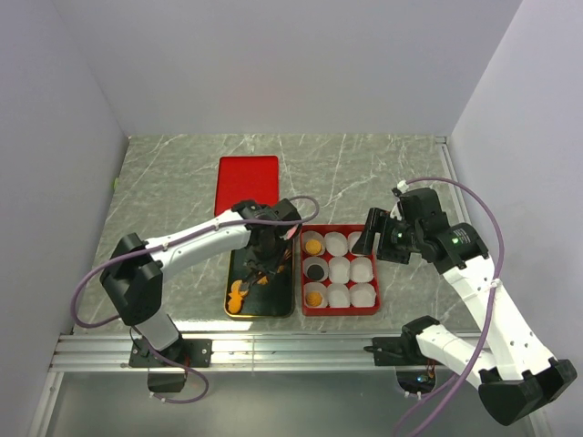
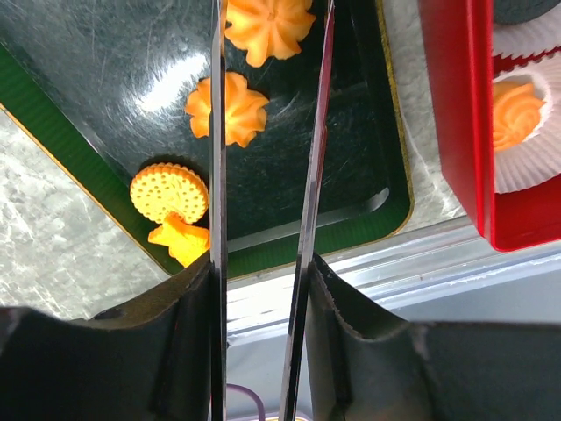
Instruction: Pack the cookies
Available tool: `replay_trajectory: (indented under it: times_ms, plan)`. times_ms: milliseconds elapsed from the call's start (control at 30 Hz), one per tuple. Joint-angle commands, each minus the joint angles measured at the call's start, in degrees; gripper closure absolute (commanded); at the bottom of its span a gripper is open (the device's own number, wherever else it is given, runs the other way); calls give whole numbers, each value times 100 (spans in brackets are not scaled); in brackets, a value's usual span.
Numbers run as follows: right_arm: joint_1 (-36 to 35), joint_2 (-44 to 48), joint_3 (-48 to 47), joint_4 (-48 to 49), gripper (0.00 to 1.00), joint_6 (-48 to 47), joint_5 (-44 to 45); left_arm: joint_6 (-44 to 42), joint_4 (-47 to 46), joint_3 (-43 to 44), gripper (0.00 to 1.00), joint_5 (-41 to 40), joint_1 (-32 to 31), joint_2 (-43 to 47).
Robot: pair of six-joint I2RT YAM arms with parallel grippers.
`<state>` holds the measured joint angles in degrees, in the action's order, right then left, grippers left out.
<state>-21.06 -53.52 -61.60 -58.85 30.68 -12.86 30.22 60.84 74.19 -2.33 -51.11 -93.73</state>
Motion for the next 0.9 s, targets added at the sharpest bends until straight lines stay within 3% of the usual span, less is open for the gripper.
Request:
replay_trajectory:
  times_ms: [0,233,400,600,867]
  plan:
    - [49,17,-220,-39,22,-167,73,-121,32,341,62,66,101,144]
    - [49,-10,-168,31,23,-150,-76,-113,735,1217,61,-162,646,646]
    - [49,-27,-80,154,23,-62,-234,150,798,1923,65,135,629,444]
    - [49,25,-45,181,23,17,-156,502,701,3002,64,189,-12,-301]
    - [49,96,-141,-47,23,-53,196,643,315,3233,65,549,-566,-1023]
